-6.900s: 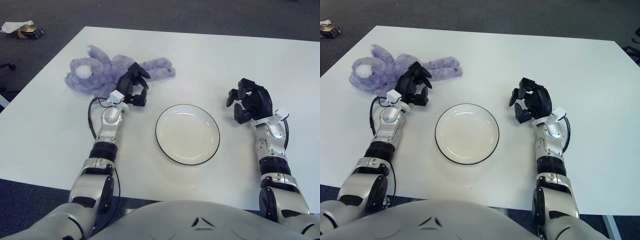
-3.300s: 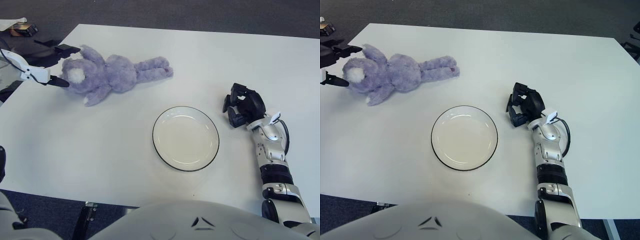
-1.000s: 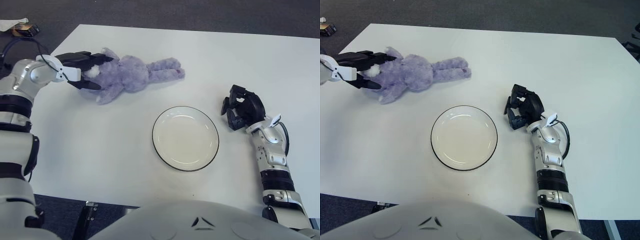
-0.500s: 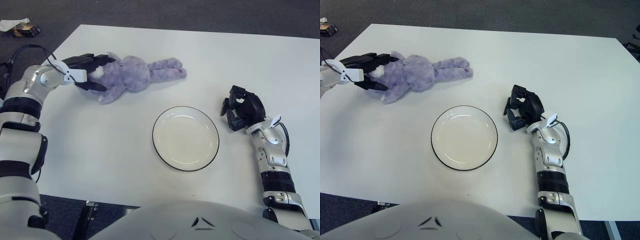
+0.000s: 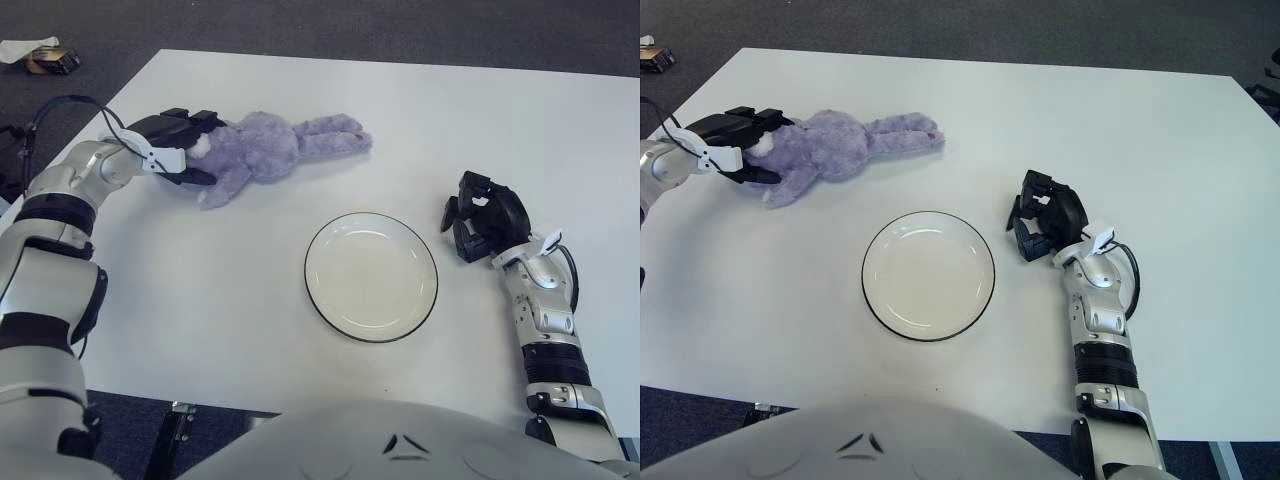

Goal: Put the doll into the plate.

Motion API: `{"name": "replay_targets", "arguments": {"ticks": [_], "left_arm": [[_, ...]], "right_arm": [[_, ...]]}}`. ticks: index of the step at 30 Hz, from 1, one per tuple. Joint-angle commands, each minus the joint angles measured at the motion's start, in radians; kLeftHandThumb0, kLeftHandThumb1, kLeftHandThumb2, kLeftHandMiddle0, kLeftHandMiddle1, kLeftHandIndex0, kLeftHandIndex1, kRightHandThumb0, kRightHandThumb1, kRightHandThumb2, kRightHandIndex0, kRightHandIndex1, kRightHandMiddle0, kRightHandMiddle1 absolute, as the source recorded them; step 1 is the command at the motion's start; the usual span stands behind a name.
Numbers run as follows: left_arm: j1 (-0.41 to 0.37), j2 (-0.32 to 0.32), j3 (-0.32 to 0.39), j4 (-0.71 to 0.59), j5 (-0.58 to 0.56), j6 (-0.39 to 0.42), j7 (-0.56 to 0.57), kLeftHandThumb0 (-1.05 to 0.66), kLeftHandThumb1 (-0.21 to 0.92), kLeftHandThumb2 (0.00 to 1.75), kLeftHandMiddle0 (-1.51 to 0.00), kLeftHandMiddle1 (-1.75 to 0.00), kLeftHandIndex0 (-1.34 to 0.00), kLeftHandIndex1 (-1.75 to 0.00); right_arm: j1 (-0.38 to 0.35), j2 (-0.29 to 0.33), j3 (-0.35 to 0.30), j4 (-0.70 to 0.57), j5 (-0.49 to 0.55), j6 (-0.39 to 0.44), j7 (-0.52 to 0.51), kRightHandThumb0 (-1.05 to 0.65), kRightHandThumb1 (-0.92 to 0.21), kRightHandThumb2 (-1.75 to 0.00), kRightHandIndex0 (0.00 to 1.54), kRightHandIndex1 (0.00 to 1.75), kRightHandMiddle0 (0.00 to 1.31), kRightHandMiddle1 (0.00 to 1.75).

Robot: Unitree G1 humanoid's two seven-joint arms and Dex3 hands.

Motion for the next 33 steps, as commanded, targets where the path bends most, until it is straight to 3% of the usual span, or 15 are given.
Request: {"name": "replay_targets", "arguments": {"ticks": [1,7,16,25,33], "left_arm": [[0.053,-0.035,-0.065,0.065,0.079,0.026,0.044,-0.07,0.26,1.32,-0.70,-1.59,-0.43,-1.72],[0.064,-0.032,-0.070,0.044,0.063,0.016,0.152,-0.01,0.15,1.45,-0.78,-1.58,-0.53,-1.74],[0.071,-0.037,-0.086,0.034,0.073,0.048,0.218,0.00,0.04,1.56,-0.87,-1.55,-0.61,-1.75],[0.076,-0.054,-0.103,-0.002,0.083,0.136,0.240,0.00,0.02,1.62,-0.86,-1.63,-0.62,-1.75],[0.089,-0.064,-0.092,-0.042,0.067,0.166,0.274,0.00,-0.02,1.65,-0.89,-1.61,-0.65,-1.75]], "right_arm": [[0.036,0.006,0.005,0.010,-0.013,0.035,-0.011,0.00,0.19,-1.75,1.06,1.36,0.84,1.75],[0.042,0.002,0.008,-0.010,-0.021,0.048,-0.023,0.00,0.19,-1.75,1.05,1.35,0.86,1.75],[0.043,0.002,0.007,-0.014,-0.011,0.057,-0.015,0.00,0.19,-1.75,1.06,1.36,0.85,1.75],[0.038,-0.004,0.005,0.002,-0.018,0.050,-0.014,0.00,0.20,-1.75,1.06,1.34,0.86,1.75],[0.040,-0.017,0.007,-0.005,-0.015,0.086,-0.007,0.00,0.19,-1.75,1.06,1.35,0.86,1.75]]}}
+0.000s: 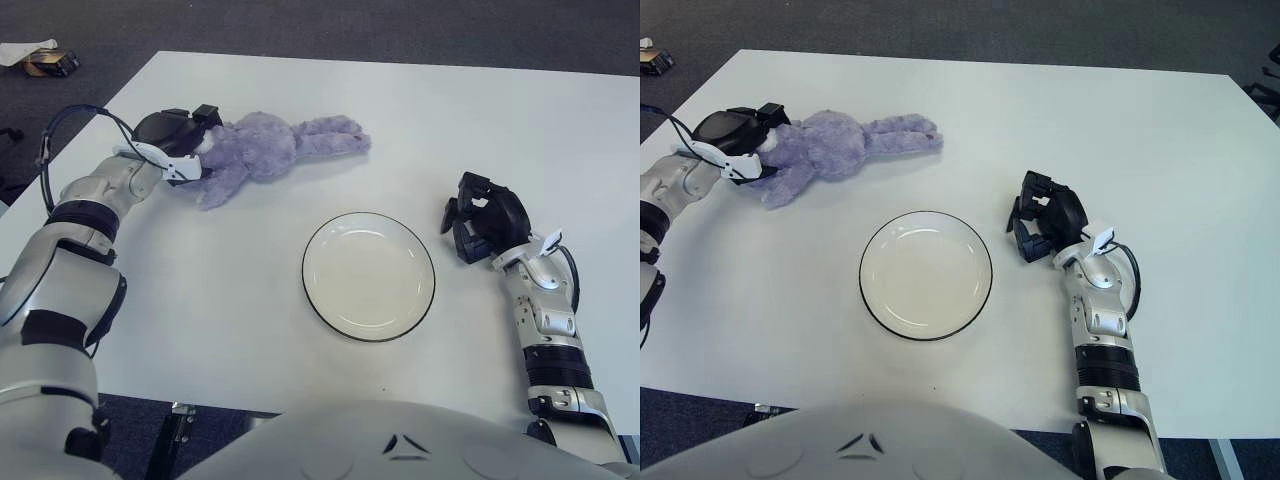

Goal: Put the doll into the plate.

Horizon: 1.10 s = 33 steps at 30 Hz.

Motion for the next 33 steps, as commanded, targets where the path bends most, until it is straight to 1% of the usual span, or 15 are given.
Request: {"name": "replay_targets", "arguments": {"ticks": [1,4,6,12,14,17,20,24,28,33], "left_arm": [[0.063,-0.026,-0.014,-0.012,0.029,0.039,-0.006,0.00,-0.02,1.65,-0.89,-1.61,-0.65,-1.75],[0.073,-0.037,-0.006,-0.036,0.026,0.068,0.012,0.00,-0.03,1.66,-0.90,-1.60,-0.66,-1.75],[0.083,-0.047,0.003,-0.053,0.024,0.076,0.055,0.00,-0.03,1.66,-0.91,-1.59,-0.66,-1.75],[0.107,-0.078,0.018,-0.076,0.042,0.084,0.268,0.00,-0.04,1.67,-0.92,-1.59,-0.66,-1.75],[0.110,-0.099,0.015,-0.076,0.069,0.094,0.414,0.00,-0.03,1.65,-0.91,-1.59,-0.65,-1.75],[0.107,-0.132,0.015,-0.059,0.093,0.116,0.561,0.00,0.01,1.62,-0.89,-1.59,-0.62,-1.75],[0.100,-0.156,0.012,-0.037,0.109,0.129,0.657,0.00,0.03,1.60,-0.88,-1.60,-0.60,-1.75],[0.087,-0.186,0.009,-0.001,0.124,0.113,0.776,0.00,0.04,1.59,-0.86,-1.62,-0.59,-1.75],[0.062,-0.211,-0.009,0.031,0.157,0.098,0.918,0.00,0.07,1.57,-0.84,-1.64,-0.57,-1.75],[0.034,-0.227,-0.045,0.062,0.210,0.116,1.064,0.00,0.09,1.55,-0.81,-1.65,-0.55,-1.75]], "right_arm": [[0.028,-0.013,0.005,0.025,-0.013,0.053,0.003,0.00,0.20,-1.75,1.06,1.35,0.85,1.75],[0.023,-0.023,0.006,0.037,-0.023,0.059,0.003,0.00,0.20,-1.75,1.07,1.34,0.85,1.75],[0.017,-0.031,0.007,0.056,-0.033,0.060,0.000,0.00,0.20,-1.75,1.07,1.34,0.85,1.75],[0.015,-0.044,0.010,0.068,-0.056,0.085,-0.021,0.00,0.20,-1.75,1.07,1.33,0.86,1.75],[0.014,-0.047,0.011,0.075,-0.066,0.093,-0.033,0.00,0.20,-1.75,1.07,1.34,0.86,1.75],[0.016,-0.046,0.013,0.073,-0.074,0.107,-0.052,0.00,0.20,-1.75,1.06,1.34,0.86,1.75],[0.017,-0.046,0.015,0.070,-0.075,0.120,-0.064,0.00,0.20,-1.75,1.06,1.34,0.87,1.75],[0.016,-0.047,0.017,0.073,-0.076,0.133,-0.072,0.00,0.20,-1.75,1.07,1.32,0.87,1.75],[0.011,-0.051,0.022,0.075,-0.087,0.146,-0.078,0.00,0.19,-1.75,1.06,1.35,0.86,1.75],[0.008,-0.055,0.025,0.080,-0.092,0.153,-0.079,0.00,0.18,-1.75,1.04,1.38,0.85,1.75]]}}
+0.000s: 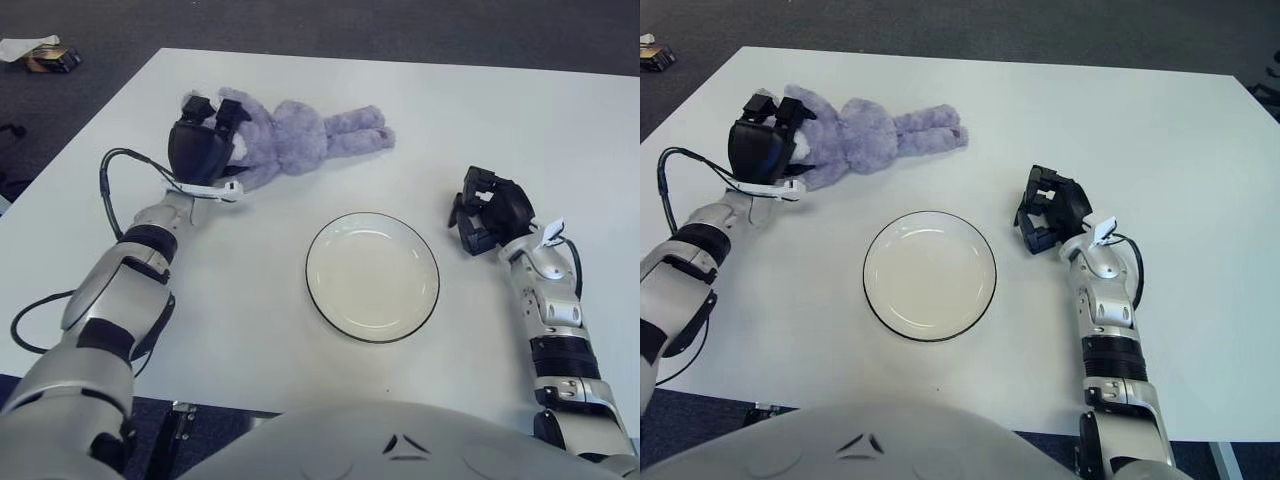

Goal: Put the doll into the plate.

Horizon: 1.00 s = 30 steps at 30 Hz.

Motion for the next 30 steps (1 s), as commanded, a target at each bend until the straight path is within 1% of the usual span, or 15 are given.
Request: {"name": "replay_targets", "arguments": {"ticks": [1,4,6,10,13,19,22,25,28,30], "left_arm": [[-0.050,-0.008,-0.026,0.024,0.043,0.014,0.115,0.00,0.10,1.55,-0.81,-1.66,-0.54,-1.75],[-0.068,-0.015,-0.046,0.036,0.073,0.035,0.192,0.00,0.10,1.54,-0.81,-1.66,-0.54,-1.75],[-0.087,-0.024,-0.062,0.035,0.099,0.053,0.263,0.00,0.10,1.54,-0.80,-1.66,-0.54,-1.75],[-0.106,-0.031,-0.073,0.034,0.124,0.062,0.338,0.00,0.11,1.54,-0.80,-1.66,-0.53,-1.75],[-0.109,-0.030,-0.056,-0.004,0.145,0.069,0.356,0.00,0.11,1.54,-0.80,-1.67,-0.53,-1.75],[-0.104,-0.029,-0.001,-0.071,0.185,0.066,0.356,0.00,0.10,1.55,-0.79,-1.69,-0.54,-1.75],[-0.101,-0.042,0.049,-0.119,0.203,0.041,0.356,0.00,0.10,1.56,-0.79,-1.70,-0.53,-1.75],[-0.097,-0.051,0.080,-0.130,0.207,0.004,0.356,0.00,0.11,1.56,-0.79,-1.71,-0.53,-1.75],[-0.099,-0.062,0.105,-0.137,0.197,-0.065,0.356,0.00,0.11,1.56,-0.78,-1.71,-0.53,-1.75],[-0.097,-0.071,0.129,-0.162,0.198,-0.092,0.356,0.00,0.10,1.56,-0.79,-1.71,-0.54,-1.75]], "right_arm": [[0.048,-0.013,0.011,0.050,-0.037,0.068,-0.007,0.00,0.18,-1.75,1.04,1.38,0.85,1.75],[0.048,-0.015,0.012,0.052,-0.036,0.070,-0.005,0.00,0.18,-1.75,1.04,1.38,0.85,1.75],[0.047,-0.016,0.012,0.054,-0.034,0.074,-0.002,0.00,0.18,-1.75,1.04,1.38,0.85,1.75],[0.045,-0.018,0.012,0.058,-0.032,0.075,0.000,0.00,0.19,-1.75,1.04,1.37,0.85,1.75],[0.044,-0.019,0.013,0.061,-0.031,0.075,0.004,0.00,0.19,-1.75,1.05,1.37,0.85,1.75],[0.041,-0.022,0.015,0.062,-0.029,0.081,0.006,0.00,0.19,-1.75,1.06,1.35,0.85,1.75],[0.043,-0.023,0.015,0.058,-0.027,0.091,0.006,0.00,0.19,-1.75,1.06,1.35,0.85,1.75],[0.044,-0.023,0.016,0.056,-0.028,0.094,0.006,0.00,0.19,-1.75,1.06,1.35,0.85,1.75],[0.045,-0.023,0.015,0.052,-0.028,0.102,0.003,0.00,0.19,-1.75,1.06,1.35,0.85,1.75],[0.046,-0.023,0.014,0.052,-0.032,0.101,-0.001,0.00,0.19,-1.75,1.06,1.34,0.85,1.75]]}}
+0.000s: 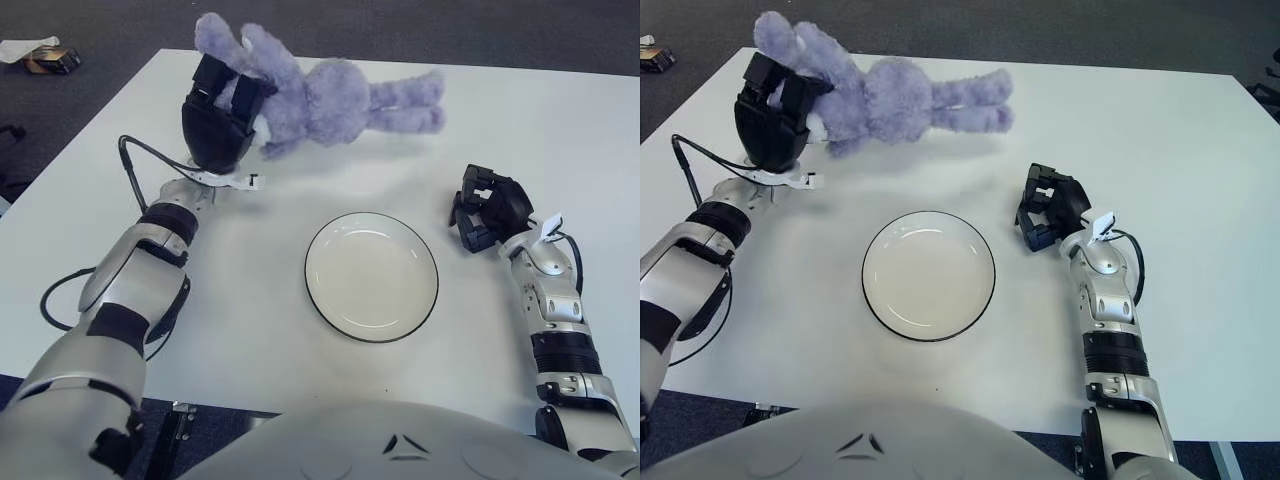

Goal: Put the doll into the plate.

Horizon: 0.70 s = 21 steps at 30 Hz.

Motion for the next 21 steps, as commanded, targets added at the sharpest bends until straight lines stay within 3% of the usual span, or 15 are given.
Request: {"name": "replay_targets", "arguments": {"ticks": [1,10,15,21], "left_arm": [[-0.012,-0.016,0.054,-0.045,0.000,-0.051,0.016,0.00,0.10,1.57,-0.79,-1.71,-0.54,-1.75],[-0.021,-0.045,0.129,-0.097,0.042,-0.068,0.016,0.00,0.08,1.59,-0.80,-1.72,-0.56,-1.75],[-0.056,-0.047,0.142,-0.110,0.085,-0.054,0.016,0.00,0.06,1.61,-0.82,-1.70,-0.57,-1.75],[-0.085,-0.053,0.146,-0.112,0.136,-0.024,0.016,0.00,0.05,1.61,-0.84,-1.68,-0.58,-1.75]], "right_arm": [[0.055,-0.010,0.009,0.046,-0.030,0.070,-0.003,0.00,0.19,-1.75,1.06,1.34,0.85,1.75],[0.037,-0.014,0.000,0.046,-0.024,0.064,-0.004,0.00,0.20,-1.74,1.07,1.32,0.85,1.75],[-0.031,-0.058,-0.038,-0.071,-0.017,0.146,-0.031,0.00,0.17,-1.71,1.07,1.32,0.82,1.75],[-0.096,-0.079,-0.054,-0.141,-0.072,0.169,-0.094,0.00,0.08,-1.63,1.02,1.35,0.73,1.75]]}}
